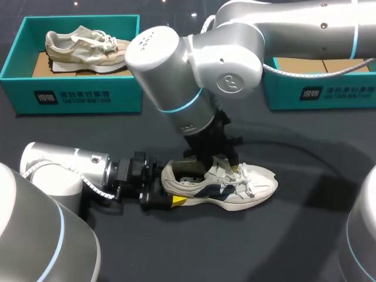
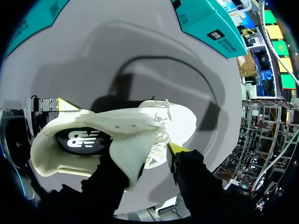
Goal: Take the shoe out of the shoebox, open the shoe tongue, remove and reinsert the insole, then place the shoe into the shoebox
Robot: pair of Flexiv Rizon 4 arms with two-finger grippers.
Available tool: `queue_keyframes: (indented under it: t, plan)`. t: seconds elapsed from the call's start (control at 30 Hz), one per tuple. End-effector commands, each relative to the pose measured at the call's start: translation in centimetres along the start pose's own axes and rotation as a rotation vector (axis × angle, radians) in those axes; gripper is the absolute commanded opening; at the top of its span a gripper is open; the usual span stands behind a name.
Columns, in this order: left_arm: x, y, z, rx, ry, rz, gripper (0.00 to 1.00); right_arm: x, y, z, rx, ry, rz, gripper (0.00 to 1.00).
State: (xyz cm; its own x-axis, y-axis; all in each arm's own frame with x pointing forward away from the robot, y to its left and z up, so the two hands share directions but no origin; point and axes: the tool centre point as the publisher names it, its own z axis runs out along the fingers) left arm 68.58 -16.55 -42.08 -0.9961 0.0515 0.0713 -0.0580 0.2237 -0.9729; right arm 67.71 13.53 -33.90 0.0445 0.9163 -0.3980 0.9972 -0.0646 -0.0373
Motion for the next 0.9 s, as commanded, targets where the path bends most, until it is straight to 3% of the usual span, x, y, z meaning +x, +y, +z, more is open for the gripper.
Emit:
queue_keyframes:
  t: [0.03,0.27,0.57,0.8,0.9]
  plan:
    - [-0.1,0.1,-0.1,-0.001,-0.001,0.0,0.0,0.1,-0.6,-0.2,0.0,0.011,0.268,0.38]
    - [-0.1,0.1,-0.1,-0.001,-0.001,0.0,0.0,0.2,-0.6,-0.4,0.018,0.071,0.193,0.27]
    - [-0.1,0.1,-0.1,-0.001,-0.001,0.0,0.0,0.0,-0.7,-0.8,0.063,0.1,0.108,0.0]
    - [-0.1,0.1,-0.1,-0.001,-0.001,0.0,0.0,-1.2,-0.6,-1.2,0.062,0.152,-0.024,0.0]
    - [-0.1,0.1,-0.1,-0.001,-0.001,0.0,0.0,-2.6,-0.4,-1.0,0.041,0.246,-0.123,0.0]
